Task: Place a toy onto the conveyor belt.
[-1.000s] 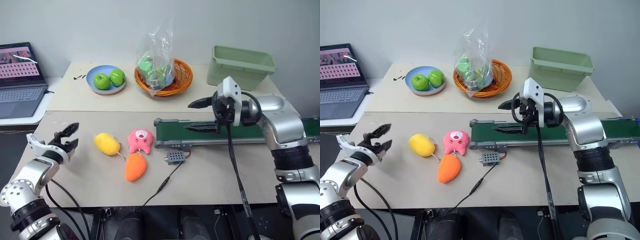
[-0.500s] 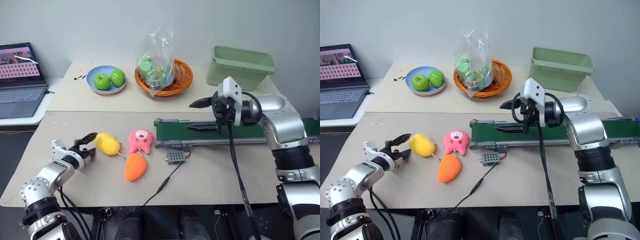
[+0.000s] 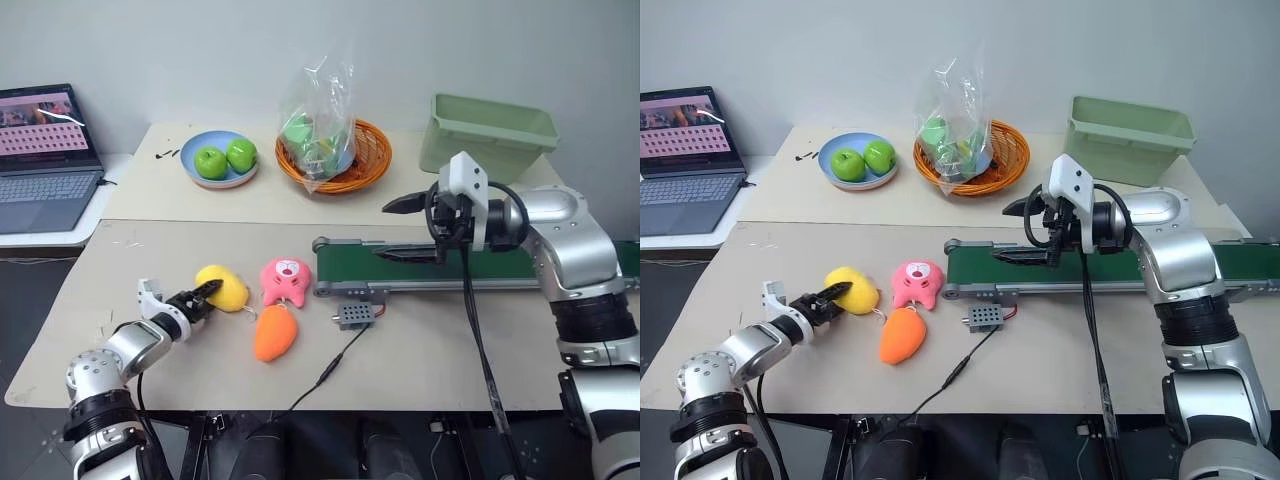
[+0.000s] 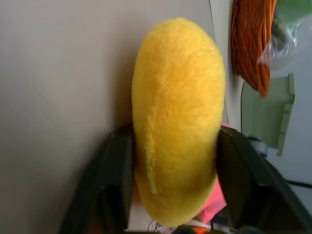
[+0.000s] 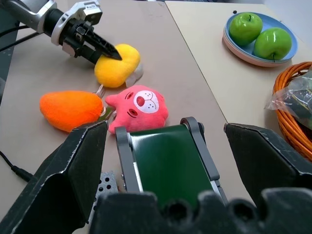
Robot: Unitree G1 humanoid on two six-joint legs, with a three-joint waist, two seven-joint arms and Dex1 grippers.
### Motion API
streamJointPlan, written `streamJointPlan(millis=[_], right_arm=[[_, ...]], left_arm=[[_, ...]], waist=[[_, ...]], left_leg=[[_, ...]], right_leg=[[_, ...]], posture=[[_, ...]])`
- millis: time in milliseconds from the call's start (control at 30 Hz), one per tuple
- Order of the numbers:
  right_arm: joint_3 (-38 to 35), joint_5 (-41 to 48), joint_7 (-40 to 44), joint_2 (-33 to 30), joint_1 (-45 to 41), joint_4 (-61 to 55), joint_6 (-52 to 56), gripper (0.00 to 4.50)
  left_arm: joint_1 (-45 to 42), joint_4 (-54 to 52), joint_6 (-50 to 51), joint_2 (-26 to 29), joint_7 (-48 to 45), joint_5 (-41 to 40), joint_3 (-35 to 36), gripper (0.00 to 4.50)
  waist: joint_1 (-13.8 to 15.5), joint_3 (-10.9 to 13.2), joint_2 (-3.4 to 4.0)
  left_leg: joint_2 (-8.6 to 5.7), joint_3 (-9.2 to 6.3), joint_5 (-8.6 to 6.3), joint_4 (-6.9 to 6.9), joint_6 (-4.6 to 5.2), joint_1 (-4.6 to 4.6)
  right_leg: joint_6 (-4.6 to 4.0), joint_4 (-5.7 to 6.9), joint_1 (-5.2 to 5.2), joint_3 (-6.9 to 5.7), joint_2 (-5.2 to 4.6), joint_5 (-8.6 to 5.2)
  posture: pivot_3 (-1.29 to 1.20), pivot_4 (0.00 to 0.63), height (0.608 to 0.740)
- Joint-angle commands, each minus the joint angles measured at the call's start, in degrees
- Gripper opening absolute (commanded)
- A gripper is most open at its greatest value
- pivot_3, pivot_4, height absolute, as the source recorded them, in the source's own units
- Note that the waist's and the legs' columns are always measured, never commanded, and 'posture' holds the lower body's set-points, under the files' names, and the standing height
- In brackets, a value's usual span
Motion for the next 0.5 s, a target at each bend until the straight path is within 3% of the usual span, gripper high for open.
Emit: streamJointPlan(millis=[33, 233, 333, 500], right_arm=[[-2.2, 0.87, -0.43, -0.87, -0.17, -1.89, -0.04, 4.5], [-2.1, 0.85, -0.51, -0.88, -0.15, -1.84, -0.19, 4.5], [-2.0, 0.79, -0.52, -0.74, -0.27, -1.64, -0.36, 4.5], [-1.72, 0.48, -0.44, -0.55, -0.44, -1.1, -0.86, 4.5]], left_arm=[[-0.69, -3.54, 1.76, 0.54, -2.34, 0.33, -1.57, 0.61], [-2.41, -10.37, -2.21, 2.54, -5.85, 5.09, -4.36, 0.61], [-3.58, -17.57, -8.64, 4.84, -11.42, 12.24, -9.05, 0.61], [-4.84, -27.36, -24.39, 14.3, -20.05, 35.1, -25.51, 0.61]], waist=[[-0.17, 0.0, 0.0], [-0.46, 0.0, 0.0], [-0.45, 0.0, 0.0], [-0.42, 0.02, -0.02]], left_leg=[[0.0, 0.0, 0.0, 0.0, 0.0, -0.01], [0.01, -0.01, 0.0, 0.0, 0.0, -0.04], [0.01, 0.0, 0.0, 0.0, 0.0, -0.04], [0.0, 0.1, 0.01, -0.08, -0.01, -0.08]], right_leg=[[0.0, -0.01, -0.01, 0.0, 0.0, 0.0], [0.0, 0.0, -0.04, 0.0, 0.0, 0.0], [0.0, -0.03, -0.03, 0.0, 0.01, 0.0], [-0.01, -0.11, -0.06, 0.0, 0.01, 0.01]], posture=[[0.0, 0.15, 0.74], [0.0, 0.15, 0.74], [0.0, 0.15, 0.74], [0.0, 0.15, 0.74]])
